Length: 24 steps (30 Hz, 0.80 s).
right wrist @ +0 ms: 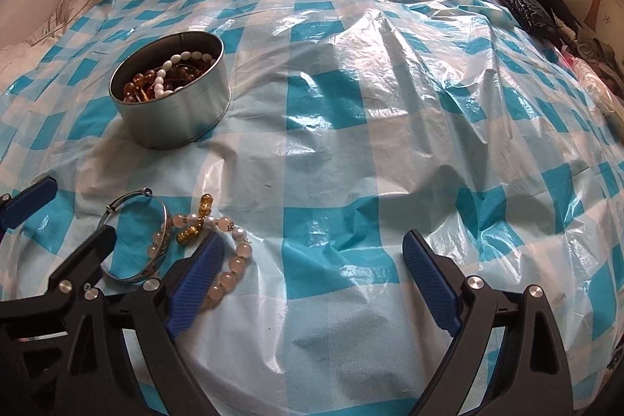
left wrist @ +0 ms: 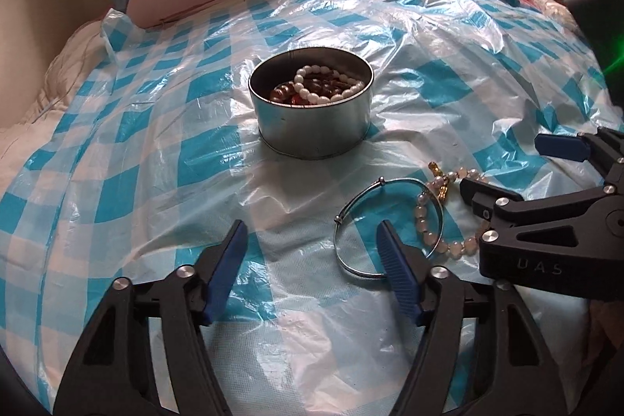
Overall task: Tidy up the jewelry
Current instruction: 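Move both tools toward the silver bangle and pale pink bead bracelet, then grasp the silver bangle with left tool while right tool grasps the pink bead bracelet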
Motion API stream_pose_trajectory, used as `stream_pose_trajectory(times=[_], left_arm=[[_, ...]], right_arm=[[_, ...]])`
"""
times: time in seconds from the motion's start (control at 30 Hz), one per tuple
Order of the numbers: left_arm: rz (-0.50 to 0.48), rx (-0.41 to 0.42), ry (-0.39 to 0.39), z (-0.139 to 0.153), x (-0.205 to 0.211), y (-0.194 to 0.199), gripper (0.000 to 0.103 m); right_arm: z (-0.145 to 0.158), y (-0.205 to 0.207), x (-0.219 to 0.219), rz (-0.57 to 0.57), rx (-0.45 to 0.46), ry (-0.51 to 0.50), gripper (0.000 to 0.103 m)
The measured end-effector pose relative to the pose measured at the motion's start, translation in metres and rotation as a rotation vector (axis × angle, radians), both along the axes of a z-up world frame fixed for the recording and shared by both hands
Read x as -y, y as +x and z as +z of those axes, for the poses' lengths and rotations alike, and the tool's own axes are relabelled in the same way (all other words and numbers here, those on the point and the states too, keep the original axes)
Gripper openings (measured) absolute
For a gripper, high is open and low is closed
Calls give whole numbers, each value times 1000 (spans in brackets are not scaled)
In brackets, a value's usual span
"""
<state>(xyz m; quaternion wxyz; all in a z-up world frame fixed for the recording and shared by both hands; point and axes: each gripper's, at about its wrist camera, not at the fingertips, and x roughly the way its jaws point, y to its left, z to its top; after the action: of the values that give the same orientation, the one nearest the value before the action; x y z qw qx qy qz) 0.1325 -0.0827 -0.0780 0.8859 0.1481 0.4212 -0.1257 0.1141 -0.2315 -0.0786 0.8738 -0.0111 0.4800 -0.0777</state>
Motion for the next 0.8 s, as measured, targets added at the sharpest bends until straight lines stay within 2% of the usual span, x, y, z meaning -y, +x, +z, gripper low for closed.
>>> stream_pose_trajectory(times=[0.07,0.17,0.27,0.33,0.43,0.53,0.63,0.73,0.8], left_arm=[[43,4,16,-1,-5,3,42],[145,7,-35,3,-29,8,31],[206,-6,-119,6,-51,11,28],[208,-15,-146,6,-55,11,28],[180,-11,-129,6,-49,9,28],[149,4,-97,7,-39,6,28],[148,-14,-86,4,-36,8,24],[145,-23,-94,3,-37,8,14],[134,-24,-85,3,-34,8,7]], right_arm=[[-1,0,0,-1,-3,2,90],[-1,0,2,-6,-5,7,91],[-1,0,1,-5,-5,2,92],[1,-1,0,-3,4,-1,92],[11,-6,-3,30,62,20,92],[24,-14,-17,153,133,99,91],[18,-10,-38,241,91,83,89],[11,-5,-37,256,46,145,87],[4,-2,-33,240,10,176,81]])
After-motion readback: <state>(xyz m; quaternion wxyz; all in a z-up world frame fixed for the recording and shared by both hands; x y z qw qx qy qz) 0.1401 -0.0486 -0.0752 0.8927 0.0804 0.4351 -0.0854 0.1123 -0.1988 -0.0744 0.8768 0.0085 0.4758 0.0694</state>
